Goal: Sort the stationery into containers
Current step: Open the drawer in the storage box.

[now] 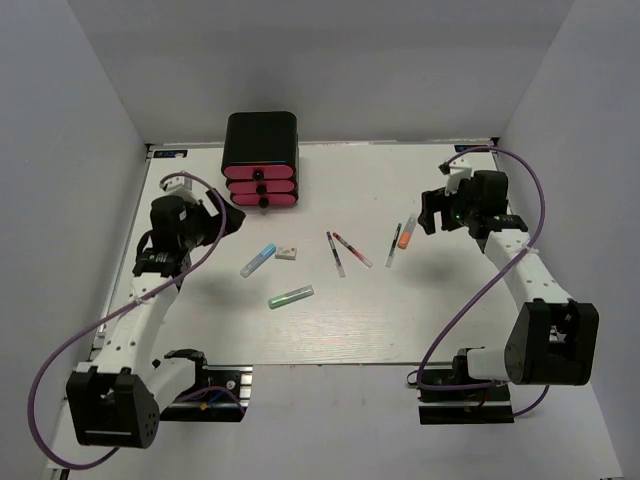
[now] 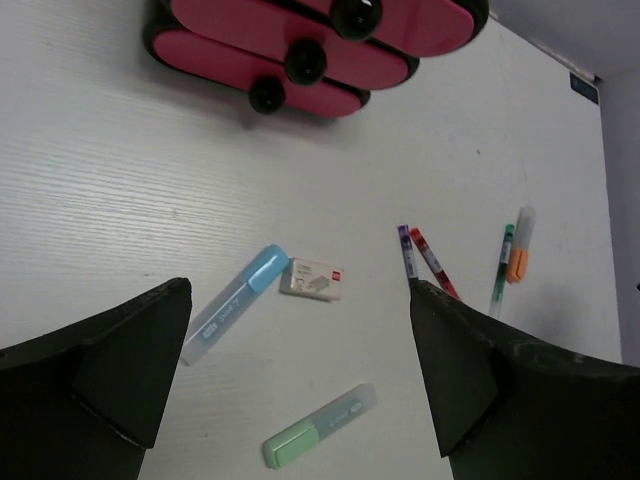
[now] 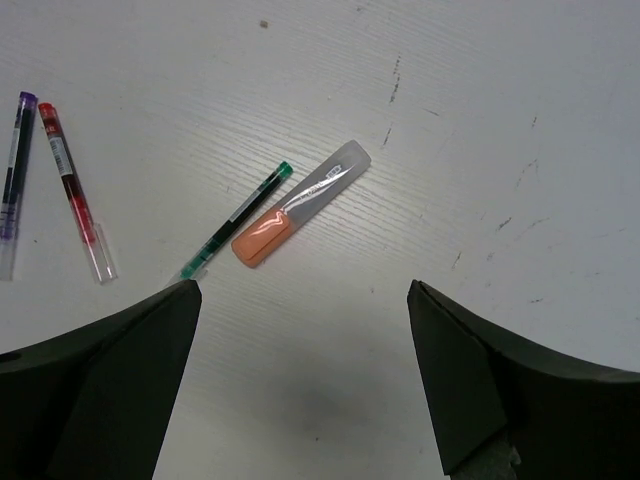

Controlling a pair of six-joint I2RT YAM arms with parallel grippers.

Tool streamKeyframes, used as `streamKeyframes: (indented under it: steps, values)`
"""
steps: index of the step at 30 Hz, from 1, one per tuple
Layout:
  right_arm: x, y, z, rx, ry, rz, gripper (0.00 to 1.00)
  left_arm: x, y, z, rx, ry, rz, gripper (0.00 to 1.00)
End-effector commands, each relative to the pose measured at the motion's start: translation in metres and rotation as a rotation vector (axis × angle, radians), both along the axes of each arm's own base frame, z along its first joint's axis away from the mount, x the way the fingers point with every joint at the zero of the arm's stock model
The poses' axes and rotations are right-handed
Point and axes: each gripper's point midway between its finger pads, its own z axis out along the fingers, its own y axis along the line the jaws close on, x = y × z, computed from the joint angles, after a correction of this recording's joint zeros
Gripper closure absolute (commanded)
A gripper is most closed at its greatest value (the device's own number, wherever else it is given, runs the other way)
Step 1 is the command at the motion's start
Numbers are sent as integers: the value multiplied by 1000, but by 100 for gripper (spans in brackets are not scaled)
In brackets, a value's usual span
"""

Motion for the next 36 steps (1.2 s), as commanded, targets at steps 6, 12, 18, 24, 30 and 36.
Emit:
streamKeyframes:
  steps: [6,12,18,24,30,36]
  values:
    - [0,10,2,-37,-17,153,10,17,-40,28,-85,-62,-206,0]
    - [-27,39,-2,26,11,387,13,31,-59,19,-123,-47,-252,25]
    - [-26,49,-5,86,21,384,59,60,-65,13,-148,-77,-225,70]
    - [-19,54,-5,137,21,369,29,98,-75,17,-107,-110,-233,39]
    - [-9,52,-6,127,8,340,29,141,-73,5,-1,-71,-223,29]
    - [-6,49,-8,113,4,333,29,164,-64,-5,106,-14,-185,29]
